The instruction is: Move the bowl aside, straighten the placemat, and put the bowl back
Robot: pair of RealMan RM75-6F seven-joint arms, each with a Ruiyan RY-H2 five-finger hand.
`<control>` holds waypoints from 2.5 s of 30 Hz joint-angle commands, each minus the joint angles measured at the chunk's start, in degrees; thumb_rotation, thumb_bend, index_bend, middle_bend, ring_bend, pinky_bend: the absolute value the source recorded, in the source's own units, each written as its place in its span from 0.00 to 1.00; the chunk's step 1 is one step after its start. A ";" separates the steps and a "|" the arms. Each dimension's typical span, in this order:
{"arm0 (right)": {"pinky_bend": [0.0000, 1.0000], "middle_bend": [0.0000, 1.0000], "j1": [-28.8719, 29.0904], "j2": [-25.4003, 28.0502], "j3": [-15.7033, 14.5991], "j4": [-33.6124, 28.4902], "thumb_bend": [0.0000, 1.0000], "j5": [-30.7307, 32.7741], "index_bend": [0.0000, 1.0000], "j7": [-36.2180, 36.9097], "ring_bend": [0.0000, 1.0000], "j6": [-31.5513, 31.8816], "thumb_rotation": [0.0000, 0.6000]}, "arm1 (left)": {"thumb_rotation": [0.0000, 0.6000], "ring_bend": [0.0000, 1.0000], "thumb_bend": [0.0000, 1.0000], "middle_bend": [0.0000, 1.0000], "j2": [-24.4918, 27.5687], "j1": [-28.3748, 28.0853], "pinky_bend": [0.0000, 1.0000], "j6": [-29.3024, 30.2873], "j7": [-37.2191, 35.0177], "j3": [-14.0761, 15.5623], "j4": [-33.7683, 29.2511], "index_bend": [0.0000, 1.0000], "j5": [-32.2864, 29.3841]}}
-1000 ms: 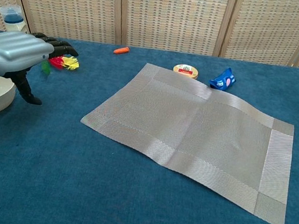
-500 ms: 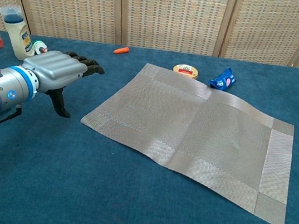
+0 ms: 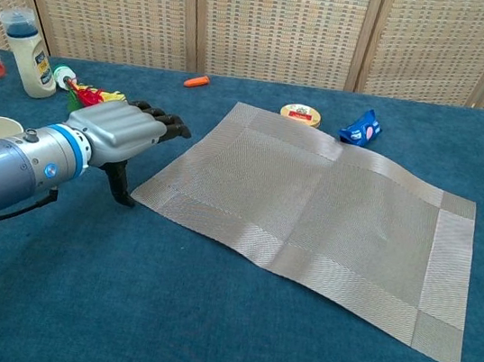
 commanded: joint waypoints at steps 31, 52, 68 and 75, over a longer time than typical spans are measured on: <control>0.00 0.00 -0.37 0.59 0.64 -0.99 0.20 0.18 0.11 1.12 0.00 0.09 1.00 | 1.00 0.00 0.51 0.00 -4.06 -1.14 0.00 3.24 -6.33 2.38 5.96 0.22 6.33; 0.00 0.00 -0.28 0.79 0.15 -1.51 0.20 -0.43 0.11 1.09 0.00 -0.54 1.00 | 1.00 0.00 0.51 0.00 -4.19 -0.07 0.00 5.34 -8.50 2.74 6.56 0.60 9.73; 0.00 0.00 -0.39 0.85 -0.46 -2.42 0.20 -1.78 0.11 -0.17 0.00 0.03 1.00 | 1.00 0.00 0.51 0.00 4.74 5.81 0.00 8.60 -5.34 8.28 -7.10 0.63 11.89; 0.00 0.00 -0.54 0.76 -0.79 -2.95 0.20 -2.49 0.11 -1.14 0.00 0.49 1.00 | 1.00 0.00 0.51 0.00 8.42 7.99 0.00 10.75 -2.87 12.36 -14.30 0.63 15.52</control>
